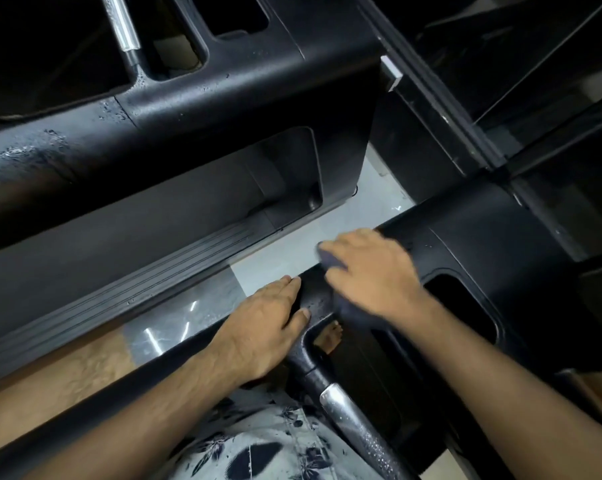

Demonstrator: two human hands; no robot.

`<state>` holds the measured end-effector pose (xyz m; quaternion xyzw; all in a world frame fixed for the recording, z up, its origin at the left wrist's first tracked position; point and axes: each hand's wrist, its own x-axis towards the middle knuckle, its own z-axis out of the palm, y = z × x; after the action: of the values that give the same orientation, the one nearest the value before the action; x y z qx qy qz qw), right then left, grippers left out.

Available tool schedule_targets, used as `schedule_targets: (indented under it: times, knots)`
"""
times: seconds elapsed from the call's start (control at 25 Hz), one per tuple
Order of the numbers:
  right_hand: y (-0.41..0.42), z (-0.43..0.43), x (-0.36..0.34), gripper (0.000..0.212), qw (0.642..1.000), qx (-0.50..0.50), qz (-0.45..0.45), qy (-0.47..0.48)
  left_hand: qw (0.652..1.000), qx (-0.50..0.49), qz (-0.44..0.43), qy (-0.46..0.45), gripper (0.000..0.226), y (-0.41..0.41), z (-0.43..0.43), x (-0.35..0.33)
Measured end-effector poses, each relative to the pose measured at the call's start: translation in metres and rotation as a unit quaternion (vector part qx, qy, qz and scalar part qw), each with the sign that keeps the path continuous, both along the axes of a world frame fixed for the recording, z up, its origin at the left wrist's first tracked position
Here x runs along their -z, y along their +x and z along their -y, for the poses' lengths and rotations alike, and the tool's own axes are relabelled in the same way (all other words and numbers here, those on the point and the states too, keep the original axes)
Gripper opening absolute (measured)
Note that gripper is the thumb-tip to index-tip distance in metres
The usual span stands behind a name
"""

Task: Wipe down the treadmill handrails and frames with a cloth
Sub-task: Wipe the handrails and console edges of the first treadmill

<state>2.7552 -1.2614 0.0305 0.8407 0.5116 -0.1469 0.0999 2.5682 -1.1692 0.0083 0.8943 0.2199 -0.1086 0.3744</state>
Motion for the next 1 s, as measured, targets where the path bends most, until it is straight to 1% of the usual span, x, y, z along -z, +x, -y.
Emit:
schedule_targets:
  times: [0.04, 0.08, 0.12, 0.16, 0.2, 0.24, 0.28, 0.32, 0.36, 0.4, 0.44, 0.48, 0.52, 0.56, 0.6, 0.64, 0.68, 0.72, 0.76, 0.84, 0.88, 0.92, 0.96, 1.0]
  knots:
    - [0.02, -0.005, -0.002, 0.053, 0.995, 0.095, 0.03, 0.016, 1.0, -0.001, 0.0, 0.002, 0.062, 0.002, 0.0, 0.0]
    - [0.025, -0.007, -0.006, 0.053, 0.984, 0.166, 0.065, -0.003, 1.0, -0.002, 0.001, 0.005, 0.062, 0.004, 0.001, -0.001]
    - [0.019, -0.004, -0.003, 0.055, 0.982, 0.161, 0.099, 0.009, 1.0, -0.003, 0.004, 0.007, 0.062, 0.006, 0.002, -0.002]
    - [-0.003, 0.003, 0.001, 0.057, 0.99, 0.093, 0.104, 0.035, 1.0, -0.002, 0.009, 0.006, 0.061, 0.009, 0.002, -0.004]
    - [-0.03, 0.015, 0.005, 0.059, 0.996, 0.028, 0.067, 0.045, 1.0, 0.001, 0.013, 0.002, 0.06, 0.011, 0.003, -0.004]
    - [-0.036, 0.024, 0.005, 0.062, 0.997, -0.018, 0.054, 0.046, 1.0, 0.003, 0.015, -0.002, 0.06, 0.013, 0.004, -0.005]
    - [-0.018, 0.027, 0.0, 0.064, 0.999, -0.016, 0.027, 0.024, 1.0, 0.006, 0.014, -0.002, 0.061, 0.014, 0.004, -0.004]
    - [0.012, 0.023, -0.001, 0.066, 0.995, 0.073, 0.044, 0.057, 1.0, 0.01, 0.011, -0.002, 0.062, 0.014, 0.003, -0.002]
    - [0.025, 0.019, -0.009, 0.067, 0.982, 0.164, 0.066, 0.059, 1.0, 0.014, 0.006, -0.002, 0.064, 0.015, 0.004, 0.0]
    - [0.025, 0.019, -0.01, 0.068, 0.972, 0.202, 0.1, 0.062, 1.0, 0.016, 0.003, -0.002, 0.064, 0.017, 0.004, 0.001]
    - [0.012, 0.019, -0.009, 0.067, 0.976, 0.166, 0.115, 0.076, 1.0, 0.015, 0.002, -0.003, 0.065, 0.019, 0.004, 0.003]
    - [-0.018, 0.022, -0.002, 0.066, 0.991, 0.076, 0.086, 0.07, 1.0, 0.017, 0.005, -0.005, 0.065, 0.022, 0.004, 0.002]
    - [-0.036, 0.032, 0.006, 0.064, 0.995, 0.003, 0.063, 0.082, 1.0, 0.018, 0.01, -0.007, 0.065, 0.024, 0.005, 0.002]
    - [-0.027, 0.034, 0.005, 0.064, 0.996, -0.035, 0.043, 0.071, 1.0, 0.018, 0.015, -0.006, 0.064, 0.026, 0.005, 0.002]
    - [0.003, 0.031, 0.0, 0.063, 0.998, -0.004, 0.024, 0.06, 1.0, 0.015, 0.014, -0.006, 0.065, 0.027, 0.004, 0.002]
    - [0.031, 0.024, -0.007, 0.062, 0.991, 0.096, 0.051, 0.075, 1.0, 0.014, 0.009, -0.007, 0.065, 0.027, 0.003, 0.002]
    - [0.047, 0.018, -0.01, 0.059, 0.98, 0.167, 0.099, 0.046, 1.0, 0.014, 0.005, -0.007, 0.066, 0.027, 0.004, 0.001]
    - [0.05, 0.015, -0.011, 0.055, 0.974, 0.184, 0.13, 0.035, 1.0, 0.014, 0.004, -0.006, 0.066, 0.028, 0.005, 0.0]
    - [0.039, 0.013, -0.006, 0.053, 0.981, 0.124, 0.141, 0.037, 1.0, 0.012, 0.004, -0.006, 0.066, 0.03, 0.006, -0.002]
    - [0.009, 0.017, 0.002, 0.052, 0.996, -0.008, 0.084, 0.02, 1.0, 0.013, 0.004, -0.01, 0.065, 0.035, 0.007, -0.005]
    - [0.025, 0.014, -0.003, 0.053, 0.999, -0.01, 0.048, 0.012, 1.0, 0.01, 0.007, -0.01, 0.064, 0.039, 0.006, -0.005]
    - [0.052, 0.009, -0.005, 0.051, 0.996, 0.065, 0.046, 0.028, 1.0, 0.008, 0.01, -0.012, 0.063, 0.042, 0.005, -0.003]
    - [0.068, 0.003, -0.011, 0.05, 0.987, 0.148, 0.062, 0.012, 1.0, 0.008, 0.011, -0.014, 0.063, 0.046, 0.005, -0.003]
    - [0.075, 0.0, -0.01, 0.049, 0.981, 0.172, 0.087, 0.0, 1.0, 0.01, 0.012, -0.016, 0.063, 0.049, 0.006, -0.003]
